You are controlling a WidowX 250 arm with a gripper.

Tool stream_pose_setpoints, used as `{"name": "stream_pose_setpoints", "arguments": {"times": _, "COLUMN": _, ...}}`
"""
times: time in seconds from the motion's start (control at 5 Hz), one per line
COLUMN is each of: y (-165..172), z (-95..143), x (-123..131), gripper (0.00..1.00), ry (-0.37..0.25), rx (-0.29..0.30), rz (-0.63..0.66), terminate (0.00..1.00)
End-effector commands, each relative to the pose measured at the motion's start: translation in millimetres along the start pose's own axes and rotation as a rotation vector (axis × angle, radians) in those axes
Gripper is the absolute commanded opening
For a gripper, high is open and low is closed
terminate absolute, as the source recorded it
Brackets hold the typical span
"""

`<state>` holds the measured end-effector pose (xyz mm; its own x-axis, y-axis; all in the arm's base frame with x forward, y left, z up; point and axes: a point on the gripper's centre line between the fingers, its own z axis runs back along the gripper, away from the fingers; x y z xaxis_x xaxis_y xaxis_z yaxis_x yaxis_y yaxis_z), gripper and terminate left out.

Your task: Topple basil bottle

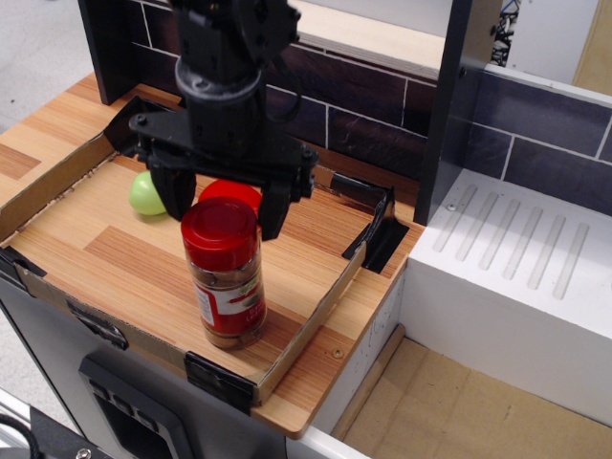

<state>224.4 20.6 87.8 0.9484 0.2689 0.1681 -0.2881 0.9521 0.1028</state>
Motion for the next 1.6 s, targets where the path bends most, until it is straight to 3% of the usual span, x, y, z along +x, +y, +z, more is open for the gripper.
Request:
{"name": "stream_pose_setpoints", "arguments": {"times": 0.0, "y": 11, "z": 6, "x": -4, "gripper": 1.00, "ry": -0.010, "rx": -0.011, "rz": -0.045, "terminate": 0.00}}
{"name": "stream_pose_setpoints", "arguments": {"times": 0.2, "y": 12, "z": 4, "x": -6, "gripper": 1.00, "ry": 0.014, "rx": -0.021, "rz": -0.073, "terminate": 0.00}}
{"name": "stream_pose_setpoints", "arguments": {"times": 0.4, "y": 14, "z": 3, "x": -7, "gripper": 0.00, "ry": 0.015, "rx": -0.033, "rz": -0.096, "terminate": 0.00}}
{"name": "stream_pose_setpoints", "arguments": {"times": 0.6, "y": 17, "z": 8, "x": -5, "gripper": 0.00, "ry": 0.096, "rx": -0.071, "rz": -0.114, "terminate": 0.00}}
{"name": "stream_pose_setpoints", "arguments": {"times": 1.0, "y": 16, "z": 18, "x": 9, "gripper": 0.00, "ry": 0.390, "rx": -0.024, "rz": -0.171, "terminate": 0.00}}
{"name": "stream_pose_setpoints", "arguments": {"times": 1.2, "y": 7, "z": 10, "x": 15, "gripper": 0.00, "ry": 0.482, "rx": -0.013, "rz": -0.193, "terminate": 0.00}}
{"name": "stream_pose_setpoints", "arguments": {"times": 1.4, "y": -3, "z": -5, "x": 20, "gripper": 0.00, "ry": 0.507, "rx": -0.018, "rz": -0.219, "terminate": 0.00}}
